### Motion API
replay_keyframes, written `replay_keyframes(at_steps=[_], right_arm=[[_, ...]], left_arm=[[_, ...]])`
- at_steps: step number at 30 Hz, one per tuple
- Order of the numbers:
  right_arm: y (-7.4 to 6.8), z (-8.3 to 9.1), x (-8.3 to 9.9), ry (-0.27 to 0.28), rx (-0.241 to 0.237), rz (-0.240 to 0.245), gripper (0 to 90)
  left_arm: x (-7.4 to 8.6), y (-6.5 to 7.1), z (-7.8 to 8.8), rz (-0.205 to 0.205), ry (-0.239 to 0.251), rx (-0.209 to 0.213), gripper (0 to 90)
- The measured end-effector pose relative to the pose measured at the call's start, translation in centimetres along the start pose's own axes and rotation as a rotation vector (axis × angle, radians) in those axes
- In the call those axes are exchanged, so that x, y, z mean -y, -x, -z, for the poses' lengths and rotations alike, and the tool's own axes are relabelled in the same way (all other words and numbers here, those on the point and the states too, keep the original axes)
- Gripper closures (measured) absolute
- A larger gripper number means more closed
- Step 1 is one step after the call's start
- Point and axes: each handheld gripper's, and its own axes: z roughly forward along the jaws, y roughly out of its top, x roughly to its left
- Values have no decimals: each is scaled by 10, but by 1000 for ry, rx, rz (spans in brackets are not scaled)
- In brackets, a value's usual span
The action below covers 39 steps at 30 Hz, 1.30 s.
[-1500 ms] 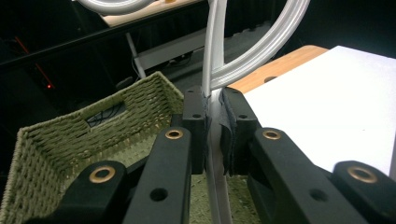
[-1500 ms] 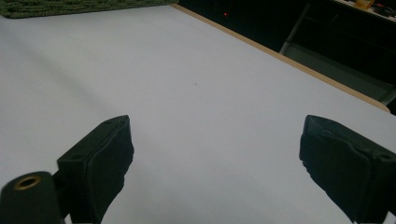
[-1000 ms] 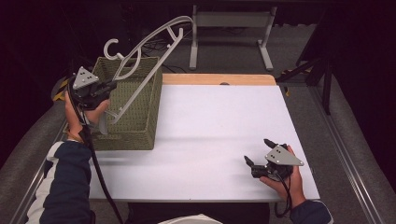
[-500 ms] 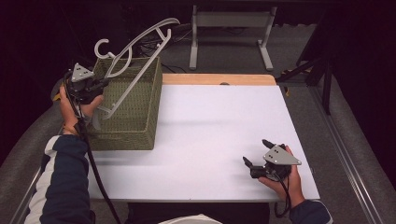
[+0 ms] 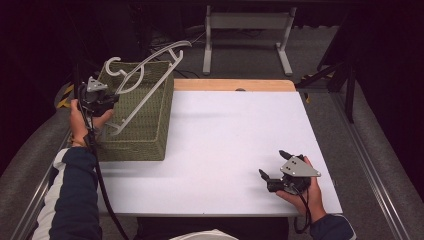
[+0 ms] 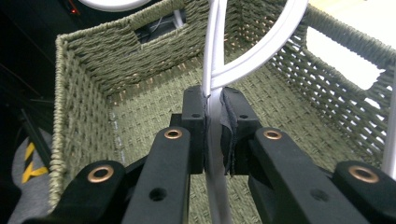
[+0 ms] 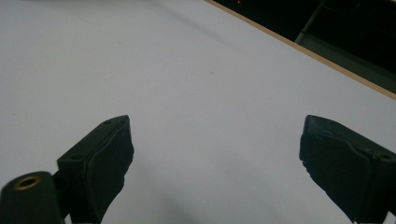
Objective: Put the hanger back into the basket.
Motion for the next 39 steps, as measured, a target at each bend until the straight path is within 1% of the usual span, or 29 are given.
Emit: replay_keyframes(at_steps=[1, 2, 3, 4, 5, 6, 8, 10, 11, 13, 15, 16, 18, 20, 21, 22, 24, 25, 26, 27, 29, 30, 31, 32, 34, 35, 37, 39], right_arm=[[0, 0, 0, -1, -1, 3, 102], [-1, 0, 0, -1, -2, 5, 102], [-1, 0, 0, 0, -2, 4, 102], [-1, 0, 0, 1, -4, 8, 102], [-1, 0, 0, 0, -5, 9, 102], [-1, 0, 0, -2, -5, 11, 102], [-1, 0, 0, -4, -9, 9, 102], [-1, -1, 0, -4, -9, 10, 102], [-1, -1, 0, -4, -11, 12, 103], [-2, 0, -1, -4, -11, 14, 103], [-2, 0, -1, -4, -11, 14, 103], [-2, 0, -1, -3, -11, 13, 103], [-2, -1, -1, -4, -12, 15, 103], [-2, -1, -1, -3, -12, 15, 103], [-2, -1, -1, -3, -11, 15, 103], [-2, -1, -1, -3, -10, 16, 103], [-3, 0, -1, -2, -8, 16, 103], [-3, 0, -1, -1, -8, 17, 103], [-3, 0, -1, -1, -8, 17, 103], [-3, 0, -1, 0, -8, 15, 103], [-3, 0, -1, 1, -7, 15, 103], [-3, 0, -1, 1, -6, 15, 103], [-2, 0, -1, 1, -5, 15, 103], [-3, 0, -1, 3, -3, 14, 103], [-2, 0, -1, 6, -3, 14, 103], [-2, 1, -2, 8, -2, 13, 104], [-2, 1, -1, 11, 2, 11, 104], [-2, 0, -1, 12, 3, 8, 104]], left_arm=[[1, -1, 1, 2, -3, 8, 812], [1, -2, 2, 6, -3, 7, 809], [2, -2, 2, 18, 8, 8, 807], [2, -3, 3, 20, 10, 11, 808], [2, -3, 4, 22, 17, 4, 808], [2, -3, 5, 29, 14, 1, 803], [3, -4, 5, 28, 15, 6, 799], [4, -4, 6, 29, 18, -7, 769], [4, -3, 7, 32, 26, -5, 763], [3, -3, 9, 20, 38, -8, 744], [3, -1, 10, 21, 46, -4, 724], [2, 0, 12, 14, 56, -6, 712], [1, 3, 15, 10, 77, -1, 692], [0, 7, 18, -4, 111, 5, 672], [0, 9, 19, -5, 122, 13, 659], [-1, 12, 22, -12, 151, 31, 649], [-2, 16, 26, -20, 189, 41, 622], [-3, 19, 28, -18, 212, 54, 614], [-3, 19, 28, -18, 212, 54, 598], [-4, 23, 31, -27, 236, 57, 598], [-6, 29, 34, -47, 256, 68, 547], [-7, 33, 35, -56, 266, 63, 527], [-8, 37, 37, -57, 286, 81, 521], [-8, 39, 37, -57, 291, 89, 492], [-9, 45, 38, -60, 301, 73, 449], [-9, 47, 39, -62, 302, 75, 413], [-9, 53, 39, -66, 309, 88, 387], [-9, 54, 39, -62, 316, 96, 302]])
